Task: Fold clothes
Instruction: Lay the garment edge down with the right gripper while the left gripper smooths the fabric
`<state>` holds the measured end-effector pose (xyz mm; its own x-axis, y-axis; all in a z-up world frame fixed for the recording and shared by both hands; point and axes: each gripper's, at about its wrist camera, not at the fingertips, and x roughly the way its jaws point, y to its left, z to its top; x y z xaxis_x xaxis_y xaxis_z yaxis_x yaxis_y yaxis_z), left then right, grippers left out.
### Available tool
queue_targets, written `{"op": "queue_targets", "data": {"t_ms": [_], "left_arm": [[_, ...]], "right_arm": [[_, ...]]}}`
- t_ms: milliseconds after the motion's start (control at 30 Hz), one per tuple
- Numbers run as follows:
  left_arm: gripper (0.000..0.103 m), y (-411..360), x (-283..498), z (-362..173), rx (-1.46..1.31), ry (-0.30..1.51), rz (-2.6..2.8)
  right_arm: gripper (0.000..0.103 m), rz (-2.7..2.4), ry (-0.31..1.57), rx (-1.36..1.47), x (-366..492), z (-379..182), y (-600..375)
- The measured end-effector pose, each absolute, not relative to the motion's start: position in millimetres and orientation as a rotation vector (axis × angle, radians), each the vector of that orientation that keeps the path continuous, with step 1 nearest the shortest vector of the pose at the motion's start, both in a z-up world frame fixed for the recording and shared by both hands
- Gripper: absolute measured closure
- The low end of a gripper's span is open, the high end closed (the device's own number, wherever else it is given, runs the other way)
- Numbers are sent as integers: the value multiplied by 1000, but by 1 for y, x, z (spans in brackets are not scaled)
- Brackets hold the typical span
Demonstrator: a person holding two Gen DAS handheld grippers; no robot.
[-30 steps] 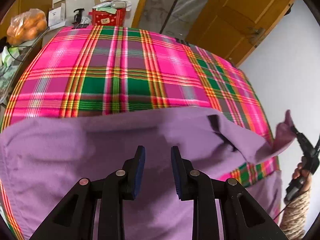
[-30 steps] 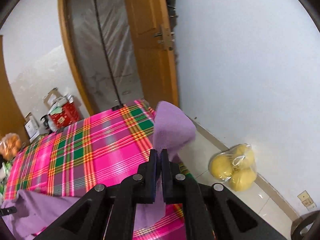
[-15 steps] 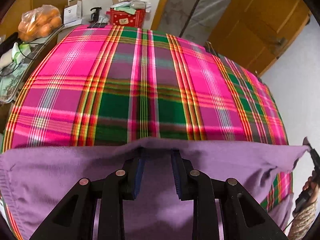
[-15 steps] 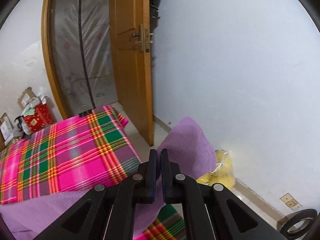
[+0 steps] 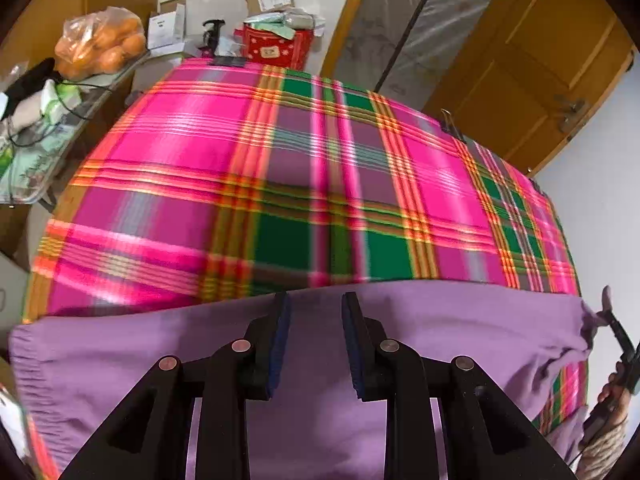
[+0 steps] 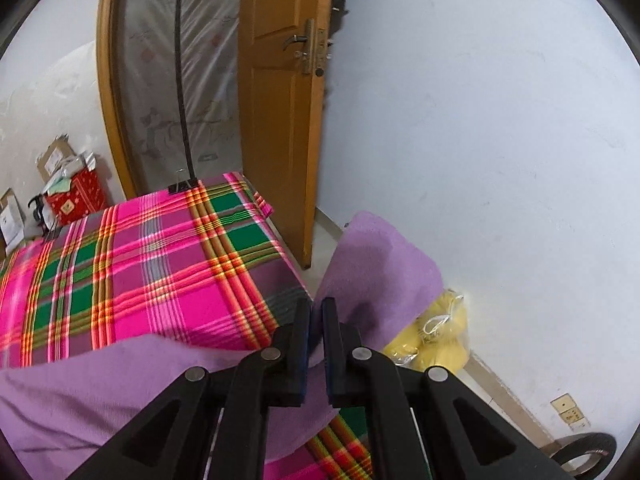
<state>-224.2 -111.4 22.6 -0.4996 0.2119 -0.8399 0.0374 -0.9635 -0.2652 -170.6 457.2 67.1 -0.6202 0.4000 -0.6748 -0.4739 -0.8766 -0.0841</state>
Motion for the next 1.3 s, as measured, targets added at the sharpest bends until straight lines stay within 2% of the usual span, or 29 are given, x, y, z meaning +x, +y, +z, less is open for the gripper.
{"op": "queue_targets", "data": {"t_ms": [67, 200, 333, 500, 733, 1067, 1167, 1300], "left_arm": [[76, -126, -214, 28, -1506, -365, 2630], [76, -166, -195, 36, -1515, -329, 2706], [76, -199, -178, 36, -1560, -316, 2748], [76, -228, -159, 26, -1656, -230, 2751], [76, -239, -157, 23, -1689, -166, 2782], [75, -205, -170, 18, -1551, 50, 2641], [75, -196, -175, 12, -1558, 125, 2621], [75, -195, -180, 13, -1548, 90, 2633]], "right_arm": [[88, 2458, 131, -989, -168, 70, 453], [81, 2522, 106, -966, -159, 81, 434], [73, 2688, 55, -1058, -168, 82, 393], [71, 2899, -20, -1189, -180, 82, 339], [69, 3027, -261, -1464, -205, 52, 247], [62, 3117, -302, -1690, -226, 36, 195], [61, 3105, -393, -1710, -225, 32, 185], [60, 3106, -419, -1685, -231, 30, 177]]}}
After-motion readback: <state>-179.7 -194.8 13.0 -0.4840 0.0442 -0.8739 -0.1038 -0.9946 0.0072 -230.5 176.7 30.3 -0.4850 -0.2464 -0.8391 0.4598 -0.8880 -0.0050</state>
